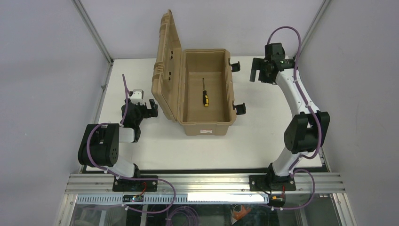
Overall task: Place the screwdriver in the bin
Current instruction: Reset both arms
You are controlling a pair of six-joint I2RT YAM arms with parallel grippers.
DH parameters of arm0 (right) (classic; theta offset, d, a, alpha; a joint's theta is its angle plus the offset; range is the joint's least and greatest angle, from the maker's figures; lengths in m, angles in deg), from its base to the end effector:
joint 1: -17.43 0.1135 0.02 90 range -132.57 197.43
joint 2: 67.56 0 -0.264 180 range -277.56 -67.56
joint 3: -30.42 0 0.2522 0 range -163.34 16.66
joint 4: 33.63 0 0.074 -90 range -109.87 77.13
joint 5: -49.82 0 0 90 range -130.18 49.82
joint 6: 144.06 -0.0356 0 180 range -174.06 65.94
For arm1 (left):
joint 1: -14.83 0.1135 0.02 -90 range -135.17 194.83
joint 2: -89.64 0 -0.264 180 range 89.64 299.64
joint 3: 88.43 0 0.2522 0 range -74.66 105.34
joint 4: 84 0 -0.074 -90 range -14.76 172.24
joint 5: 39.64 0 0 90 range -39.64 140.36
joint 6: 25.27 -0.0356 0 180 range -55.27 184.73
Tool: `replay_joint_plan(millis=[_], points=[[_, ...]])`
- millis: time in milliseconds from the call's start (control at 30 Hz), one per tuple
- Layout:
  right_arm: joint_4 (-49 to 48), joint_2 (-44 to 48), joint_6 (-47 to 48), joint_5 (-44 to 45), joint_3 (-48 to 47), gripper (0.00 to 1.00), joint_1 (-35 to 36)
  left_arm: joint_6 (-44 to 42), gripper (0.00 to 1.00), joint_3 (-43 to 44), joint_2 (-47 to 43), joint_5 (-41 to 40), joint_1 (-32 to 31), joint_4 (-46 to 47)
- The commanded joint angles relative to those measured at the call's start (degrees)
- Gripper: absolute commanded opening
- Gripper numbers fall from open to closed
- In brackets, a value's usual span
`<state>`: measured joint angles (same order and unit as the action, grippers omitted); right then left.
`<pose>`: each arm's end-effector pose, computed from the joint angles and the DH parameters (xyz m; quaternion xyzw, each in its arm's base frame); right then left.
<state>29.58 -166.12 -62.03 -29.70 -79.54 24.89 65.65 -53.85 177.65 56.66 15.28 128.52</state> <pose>0.3716 0.0421 0.3387 0.0341 0.9409 -0.0418 0.3344 0.2633 -0.0018 0.1358 0.0213 0.8228 -0.0476 0.5660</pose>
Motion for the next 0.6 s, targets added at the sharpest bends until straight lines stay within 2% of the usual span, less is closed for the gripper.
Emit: replay_joint_plan(millis=[0,567], points=[[-7.0,4.5,1.0,0.0,5.7,0.99,-1.5,0.7,0.99,0.0,-1.7,0.9,0.2,1.9],[-11.7,3.0,-0.5,-0.9,14.5,0.99,-3.9,0.7,0.99,0.0,-1.7,0.9,0.2,1.9]])
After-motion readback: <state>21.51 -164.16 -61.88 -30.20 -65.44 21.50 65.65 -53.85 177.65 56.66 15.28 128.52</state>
